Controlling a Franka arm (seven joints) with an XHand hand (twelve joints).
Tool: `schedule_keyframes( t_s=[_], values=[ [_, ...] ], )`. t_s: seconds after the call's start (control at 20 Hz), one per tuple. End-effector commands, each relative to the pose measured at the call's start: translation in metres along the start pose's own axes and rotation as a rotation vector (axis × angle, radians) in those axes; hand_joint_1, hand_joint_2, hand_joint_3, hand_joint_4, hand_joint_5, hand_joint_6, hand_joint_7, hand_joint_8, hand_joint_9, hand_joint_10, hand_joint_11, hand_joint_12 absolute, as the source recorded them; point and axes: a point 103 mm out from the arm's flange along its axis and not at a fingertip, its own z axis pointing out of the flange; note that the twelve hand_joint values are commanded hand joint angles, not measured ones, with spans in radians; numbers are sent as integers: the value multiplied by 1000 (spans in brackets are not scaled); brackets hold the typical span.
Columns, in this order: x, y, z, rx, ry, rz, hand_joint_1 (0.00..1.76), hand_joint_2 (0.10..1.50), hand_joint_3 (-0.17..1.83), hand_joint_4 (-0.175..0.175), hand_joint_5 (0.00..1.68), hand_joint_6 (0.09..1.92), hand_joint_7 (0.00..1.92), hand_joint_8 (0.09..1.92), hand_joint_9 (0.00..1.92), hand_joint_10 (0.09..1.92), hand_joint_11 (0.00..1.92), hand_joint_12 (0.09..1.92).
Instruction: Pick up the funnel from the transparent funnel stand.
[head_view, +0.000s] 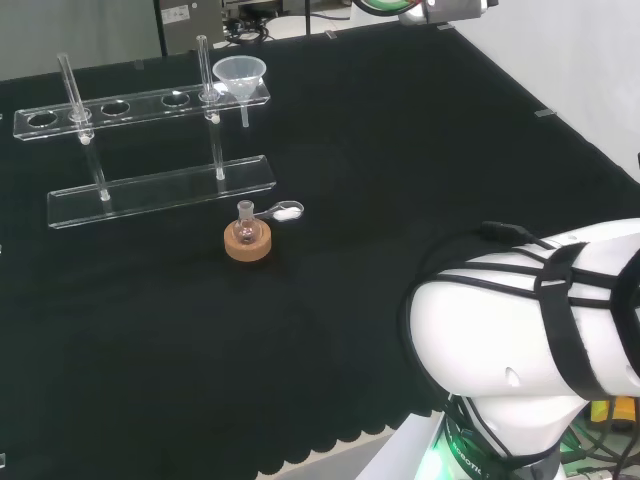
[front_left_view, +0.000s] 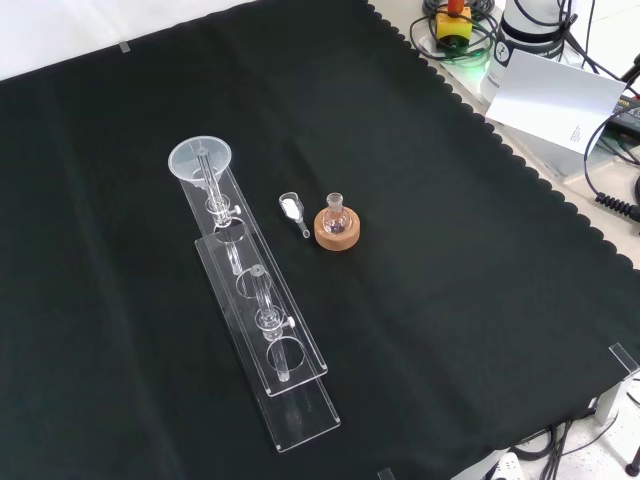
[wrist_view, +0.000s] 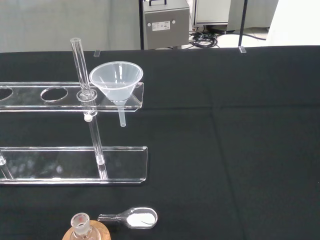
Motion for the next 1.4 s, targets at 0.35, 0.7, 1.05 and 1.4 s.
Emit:
schedule_keyframes(
  t_s=[0.35,0.7,1.05,1.4],
  values=[
    [-11,3,0,-3,2,6,0,1226,403,2,154,87,0,356,121,646,0,1362],
    [-29,15,12,13,26,46,0,1231,396,2,159,87,0,362,125,648,0,1363],
    [-46,33,41,41,31,91,0,1233,390,2,163,87,3,371,130,649,0,1364],
    [-77,83,81,77,47,57,0,1236,378,0,174,87,14,390,140,652,0,1366]
  ],
)
